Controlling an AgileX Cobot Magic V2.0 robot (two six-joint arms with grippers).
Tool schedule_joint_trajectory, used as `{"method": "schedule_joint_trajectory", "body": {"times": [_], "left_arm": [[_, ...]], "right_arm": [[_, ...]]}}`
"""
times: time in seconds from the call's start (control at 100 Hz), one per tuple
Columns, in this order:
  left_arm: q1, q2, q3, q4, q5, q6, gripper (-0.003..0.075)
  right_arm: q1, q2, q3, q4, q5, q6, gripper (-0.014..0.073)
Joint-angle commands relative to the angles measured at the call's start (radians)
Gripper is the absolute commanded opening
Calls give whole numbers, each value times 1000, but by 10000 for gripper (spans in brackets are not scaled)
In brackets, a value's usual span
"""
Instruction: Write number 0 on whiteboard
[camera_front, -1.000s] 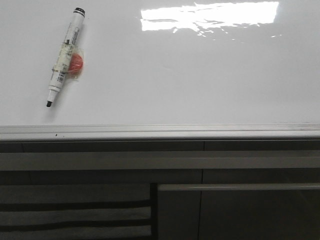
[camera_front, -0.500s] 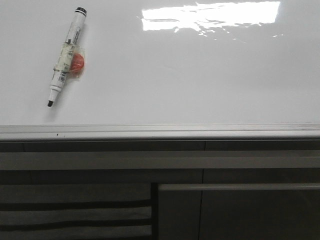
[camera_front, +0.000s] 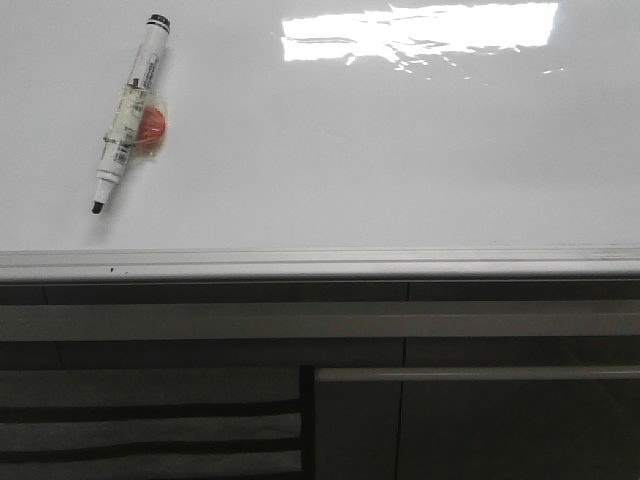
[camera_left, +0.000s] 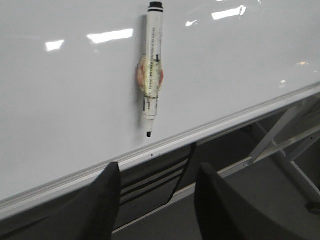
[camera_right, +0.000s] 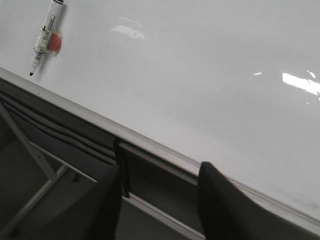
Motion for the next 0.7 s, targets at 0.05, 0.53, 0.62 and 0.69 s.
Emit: {"method": "schedule_joint_trajectory", "body": {"times": [0.05,0.53,0.62,0.69], "left_arm": [[-54,14,-29,18,-70,-8,314],[-105,126,-29,111,-255,-8,430],[-105,167,-29,113,-299,-4,430],[-114,197,-29,113,-334,32,430]], "right_arm": [[-2,4,2,14,-66,-12,299],[-2,4,46,45,-129,-12,299],[-2,4,50,45,-140,-12,299],[-2,6,50,45,-143,-12,299]]}}
